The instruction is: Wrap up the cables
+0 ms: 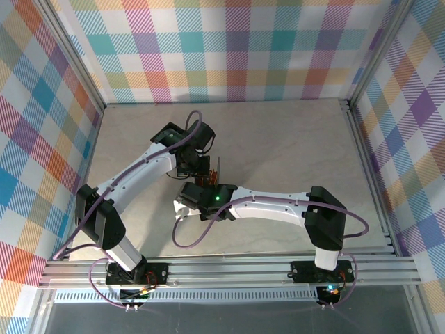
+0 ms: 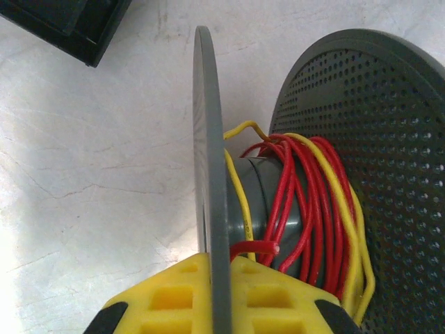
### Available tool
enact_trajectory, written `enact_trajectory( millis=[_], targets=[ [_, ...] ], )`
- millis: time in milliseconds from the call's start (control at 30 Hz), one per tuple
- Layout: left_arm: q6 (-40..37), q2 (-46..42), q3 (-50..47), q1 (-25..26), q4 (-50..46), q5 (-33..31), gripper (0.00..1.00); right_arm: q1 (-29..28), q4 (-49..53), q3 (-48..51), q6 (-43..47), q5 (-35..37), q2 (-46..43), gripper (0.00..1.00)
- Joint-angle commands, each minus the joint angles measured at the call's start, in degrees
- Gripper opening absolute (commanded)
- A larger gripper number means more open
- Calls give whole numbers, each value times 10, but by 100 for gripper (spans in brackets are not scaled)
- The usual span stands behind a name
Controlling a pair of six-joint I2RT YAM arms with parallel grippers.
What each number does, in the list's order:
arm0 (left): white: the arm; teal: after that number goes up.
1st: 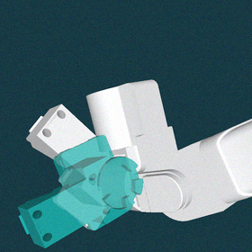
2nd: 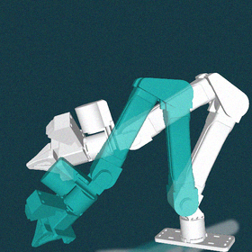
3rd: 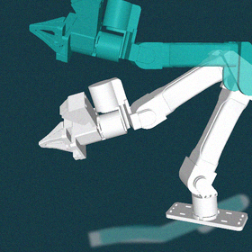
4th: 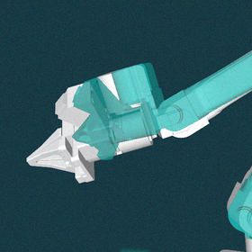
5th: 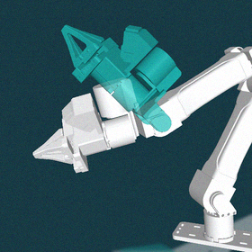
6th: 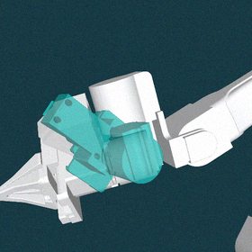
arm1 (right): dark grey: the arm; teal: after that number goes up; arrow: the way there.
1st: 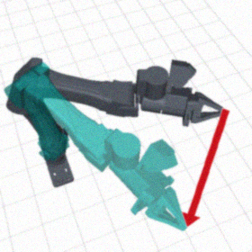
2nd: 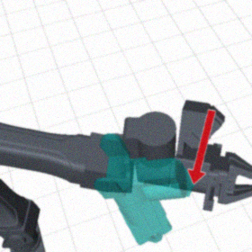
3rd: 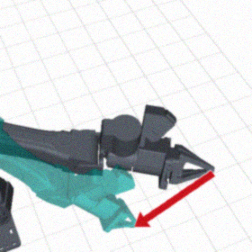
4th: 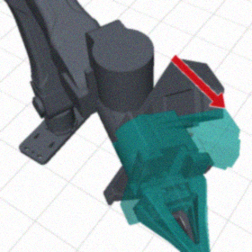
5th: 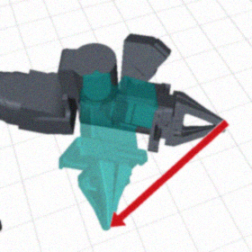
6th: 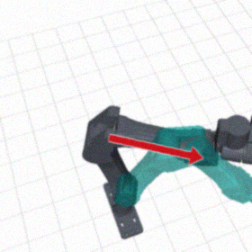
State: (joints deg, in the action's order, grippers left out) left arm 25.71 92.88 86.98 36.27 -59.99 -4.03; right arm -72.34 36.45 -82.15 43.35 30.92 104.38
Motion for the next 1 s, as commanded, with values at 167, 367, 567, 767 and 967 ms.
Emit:
enact_trajectory(
  millis=[167, 367, 567, 767, 967],
  targets=[
    [12, -66, 7, -14, 136, 31, 0, -33, 34, 27, -58, -90, -66, 35],
    [15, -80, -12, -19, 149, 32, 0, -34, -70, 126, -131, -183, -194, 47],
    [18, -90, -26, -24, 159, 32, 0, -34, -200, 250, -223, -268, -362, 55],
    [24, -119, -47, -24, 167, 36, 0, -25, -282, 346, -371, -217, -536, 75],
    [40, -203, -112, -25, 194, 51, 0, 24, -235, 398, -536, -162, -666, 82]
  ],
)
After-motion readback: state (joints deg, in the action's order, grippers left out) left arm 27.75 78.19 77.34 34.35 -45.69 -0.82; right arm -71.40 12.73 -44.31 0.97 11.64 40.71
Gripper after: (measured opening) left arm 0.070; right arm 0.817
